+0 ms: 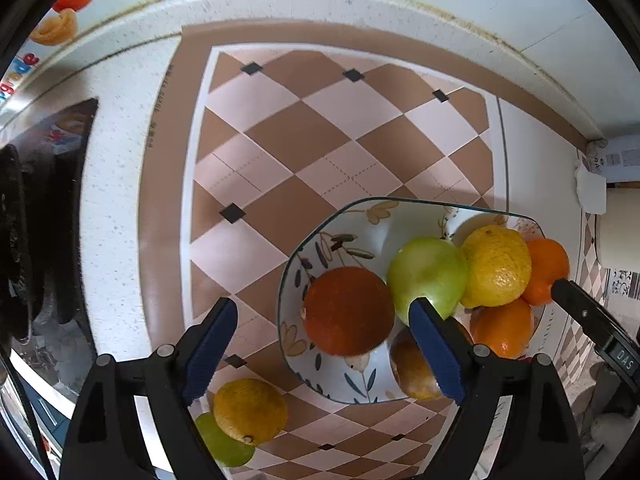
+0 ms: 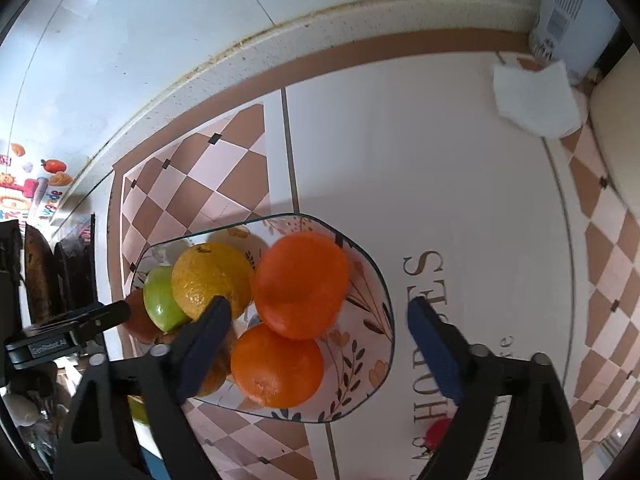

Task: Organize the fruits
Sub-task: 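Carry both oranges onto the floral plate and release them, then lift both open tools back from the plate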

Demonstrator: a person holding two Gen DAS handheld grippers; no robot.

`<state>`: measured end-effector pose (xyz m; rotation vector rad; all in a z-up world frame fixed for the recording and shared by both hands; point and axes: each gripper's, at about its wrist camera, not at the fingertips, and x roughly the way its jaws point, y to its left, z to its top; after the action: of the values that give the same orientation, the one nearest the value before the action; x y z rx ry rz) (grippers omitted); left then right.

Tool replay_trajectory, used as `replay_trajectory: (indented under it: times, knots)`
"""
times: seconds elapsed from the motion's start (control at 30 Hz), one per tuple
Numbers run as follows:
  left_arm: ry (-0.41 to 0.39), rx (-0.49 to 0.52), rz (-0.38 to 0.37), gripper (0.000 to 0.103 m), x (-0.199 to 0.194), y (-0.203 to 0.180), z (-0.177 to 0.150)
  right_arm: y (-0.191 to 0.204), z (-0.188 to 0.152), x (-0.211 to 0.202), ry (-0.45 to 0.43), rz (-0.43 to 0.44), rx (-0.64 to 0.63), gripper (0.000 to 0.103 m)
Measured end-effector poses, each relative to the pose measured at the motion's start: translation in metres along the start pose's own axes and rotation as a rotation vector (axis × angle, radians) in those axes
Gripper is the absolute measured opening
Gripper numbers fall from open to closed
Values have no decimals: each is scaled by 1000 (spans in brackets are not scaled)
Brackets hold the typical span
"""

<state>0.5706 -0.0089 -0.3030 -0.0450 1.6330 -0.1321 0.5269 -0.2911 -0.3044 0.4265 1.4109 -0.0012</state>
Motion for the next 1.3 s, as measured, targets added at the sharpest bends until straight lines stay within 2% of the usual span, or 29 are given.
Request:
replay_trajectory:
  times: [0.2, 0.43, 0.6, 0.87, 1.3]
  knots:
    - [-65, 29, 81, 88, -22, 0, -37, 11, -29, -23, -51, -143, -55, 93]
    - [-164, 51, 138, 88, -41, -9, -87, 18, -77, -48, -99, -207, -89, 93]
    - [-259, 68, 165, 88, -68, -18, -120, 29, -110, -73, -136, -205, -109, 93]
    - [-375, 87, 159, 88, -106, -29, -165, 39, -145, -112, -195, -176, -117, 93]
    - [-492, 90, 78, 88, -164, -43, -231, 63, -201, -203, -326, -136, -170, 93]
